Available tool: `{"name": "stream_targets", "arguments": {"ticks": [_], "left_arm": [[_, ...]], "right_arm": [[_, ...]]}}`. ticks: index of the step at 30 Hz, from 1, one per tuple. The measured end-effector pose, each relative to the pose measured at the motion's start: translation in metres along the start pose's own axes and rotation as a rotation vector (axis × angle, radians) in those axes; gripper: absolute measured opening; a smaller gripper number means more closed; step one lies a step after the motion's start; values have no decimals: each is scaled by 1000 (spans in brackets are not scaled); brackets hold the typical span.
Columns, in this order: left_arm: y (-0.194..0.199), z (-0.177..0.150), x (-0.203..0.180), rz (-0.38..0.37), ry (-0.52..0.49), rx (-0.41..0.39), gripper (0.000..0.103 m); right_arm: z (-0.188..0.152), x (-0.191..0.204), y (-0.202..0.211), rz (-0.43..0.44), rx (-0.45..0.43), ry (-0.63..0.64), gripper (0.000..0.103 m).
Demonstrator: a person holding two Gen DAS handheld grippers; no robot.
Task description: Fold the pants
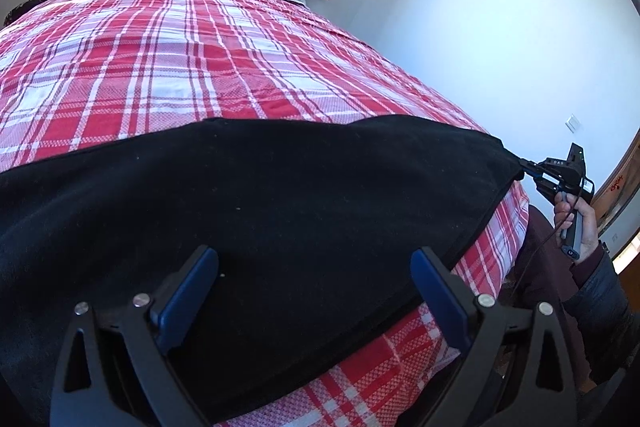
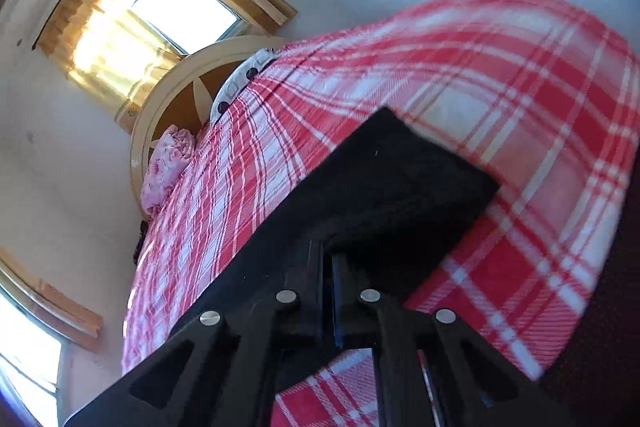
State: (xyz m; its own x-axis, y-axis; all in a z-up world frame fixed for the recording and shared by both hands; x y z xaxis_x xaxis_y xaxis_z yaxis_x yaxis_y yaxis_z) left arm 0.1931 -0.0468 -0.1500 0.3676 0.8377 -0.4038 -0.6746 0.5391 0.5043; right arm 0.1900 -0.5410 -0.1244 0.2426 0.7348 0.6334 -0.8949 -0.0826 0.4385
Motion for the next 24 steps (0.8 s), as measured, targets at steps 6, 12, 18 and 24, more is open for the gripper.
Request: {"name": "stream_targets", "arguments": {"ticks": [6, 12, 18, 24], "left_arm": [[3, 0, -1, -24, -5, 3, 100], [11, -1, -5, -35, -10, 1, 100], [16, 4, -12, -55, -8, -23, 100], [13, 3, -11, -47, -10, -19, 100]], "right_arm": [[-14, -32, -5, -78, 35, -26, 4], [-13, -28, 15, -240, -3, 79, 43], [-45, 51, 43, -14, -8, 117, 50], [-137, 151, 6, 170, 161, 483, 50]]}}
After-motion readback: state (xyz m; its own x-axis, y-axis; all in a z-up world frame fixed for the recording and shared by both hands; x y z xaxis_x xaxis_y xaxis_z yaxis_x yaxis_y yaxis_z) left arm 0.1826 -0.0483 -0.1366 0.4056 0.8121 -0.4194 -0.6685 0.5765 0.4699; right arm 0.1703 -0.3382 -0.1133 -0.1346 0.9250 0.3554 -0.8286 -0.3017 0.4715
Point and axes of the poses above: each gripper's, at about its wrist camera, not at the fingertips, and y roughly against the way its jaws point, x to its left, z to its top, the point moved 10 cm from there along -y, roughly the way its jaws point, and after that the axes turned 11 degrees about -x, right-handed, at the moved point
